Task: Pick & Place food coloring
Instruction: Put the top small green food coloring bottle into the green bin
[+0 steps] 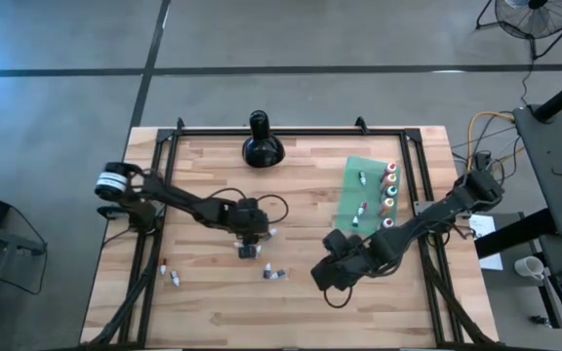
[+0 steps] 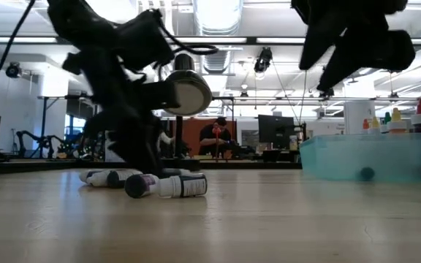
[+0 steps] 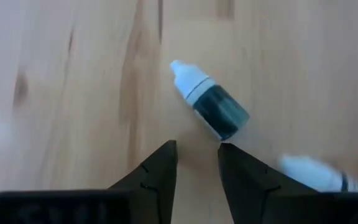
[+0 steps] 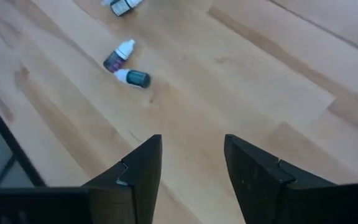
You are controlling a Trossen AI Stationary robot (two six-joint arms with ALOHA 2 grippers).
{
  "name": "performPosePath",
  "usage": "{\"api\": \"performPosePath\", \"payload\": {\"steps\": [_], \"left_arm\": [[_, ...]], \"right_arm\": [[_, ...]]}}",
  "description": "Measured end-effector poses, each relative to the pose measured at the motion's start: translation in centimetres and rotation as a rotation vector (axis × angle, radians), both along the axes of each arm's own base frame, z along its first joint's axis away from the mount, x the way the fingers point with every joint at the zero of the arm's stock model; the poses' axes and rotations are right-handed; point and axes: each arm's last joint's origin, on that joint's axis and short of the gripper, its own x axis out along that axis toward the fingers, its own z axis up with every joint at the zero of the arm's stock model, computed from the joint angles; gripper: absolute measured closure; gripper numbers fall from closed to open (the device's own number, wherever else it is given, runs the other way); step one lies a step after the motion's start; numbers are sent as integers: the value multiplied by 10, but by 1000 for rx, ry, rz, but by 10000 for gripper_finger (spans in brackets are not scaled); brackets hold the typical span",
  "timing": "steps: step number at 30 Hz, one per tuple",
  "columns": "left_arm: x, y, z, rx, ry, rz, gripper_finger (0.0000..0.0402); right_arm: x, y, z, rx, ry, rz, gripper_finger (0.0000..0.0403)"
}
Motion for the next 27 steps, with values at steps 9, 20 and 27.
{"api": "performPosePath", "payload": {"steps": [9,20,27], "left_arm": [[48,-9,1,-74,-149,-137,304],[57,-9,15,-87,-94,-78,304],[49,-7,20,-117,-73,17,304]], "right_arm": [[-11,-5,-19,-91,114,155,236],[-25,-20,-50,25,242,-13,236],[-28,-42,-64,42,237,-270,236]]}}
